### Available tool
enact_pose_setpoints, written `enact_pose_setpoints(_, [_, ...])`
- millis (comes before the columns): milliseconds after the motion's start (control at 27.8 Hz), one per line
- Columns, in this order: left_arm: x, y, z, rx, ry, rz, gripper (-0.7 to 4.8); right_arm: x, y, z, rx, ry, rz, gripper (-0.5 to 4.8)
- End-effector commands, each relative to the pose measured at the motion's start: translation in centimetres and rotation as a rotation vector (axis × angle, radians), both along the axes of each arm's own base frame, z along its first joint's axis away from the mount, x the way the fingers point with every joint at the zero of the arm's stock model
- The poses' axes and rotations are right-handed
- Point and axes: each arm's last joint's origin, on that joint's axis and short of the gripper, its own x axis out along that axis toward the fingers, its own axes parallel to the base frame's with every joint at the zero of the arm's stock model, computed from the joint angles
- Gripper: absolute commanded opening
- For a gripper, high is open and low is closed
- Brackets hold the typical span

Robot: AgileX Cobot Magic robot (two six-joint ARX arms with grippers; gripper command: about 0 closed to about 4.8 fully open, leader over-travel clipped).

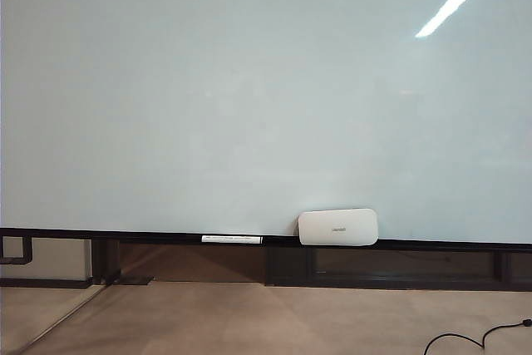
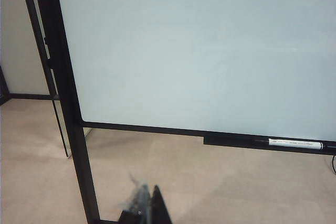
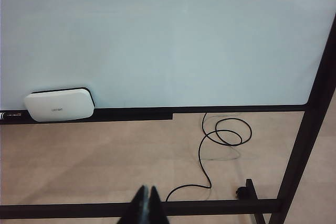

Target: Reach to the right to find the marker pen, pick it up, and write the number 14 on the whiteboard.

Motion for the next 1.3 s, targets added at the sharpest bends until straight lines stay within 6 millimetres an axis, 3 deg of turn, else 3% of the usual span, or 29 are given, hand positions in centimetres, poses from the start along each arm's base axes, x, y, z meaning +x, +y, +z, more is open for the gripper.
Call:
enact_pose_setpoints(36, [0.0,0.0,0.2,-0.068,-0.018,-0.009,-0.06,0.0,-0.1,0.2,0.05,-0.019,-0.029,-0.02])
enact_pose_setpoints(144, [0.0,-0.2,0.2,-0.104,-0.018,-0.091,-0.06,0.0,-0.1,0.2,0.075,-0.02,-0.037,-0.02])
enact_pose_setpoints(396, [-0.4,-1.6,0.5,-0.136,-0.003,-0.579,-0.06,0.0,-0.1,0.5,0.067,-0.056,-0.032,-0.02])
enact_pose_setpoints(504, [-0.5,-1.7,0.8,-0.181,-0.013,-0.645,-0.06,0.0,-0.1,0.5,0.068,-0.06,-0.035,-0.02])
enact_pose_setpoints(648, [-0.9,-2.1,1.1,-0.343,0.044,-0.815,-0.06,-0.1,0.2,2.0,0.074,-0.195,0.062,0.0])
enact_pose_setpoints(756, [-0.9,-2.0,1.2,-0.395,0.052,-0.798,-0.06,-0.5,-0.1,3.7,0.128,-0.312,-0.039,-0.01])
enact_pose_setpoints(1296, [-0.7,-2.0,0.5,-0.234,0.055,-0.78,-0.06,-0.3,-0.1,8.2,-0.022,-0.327,-0.047,-0.01])
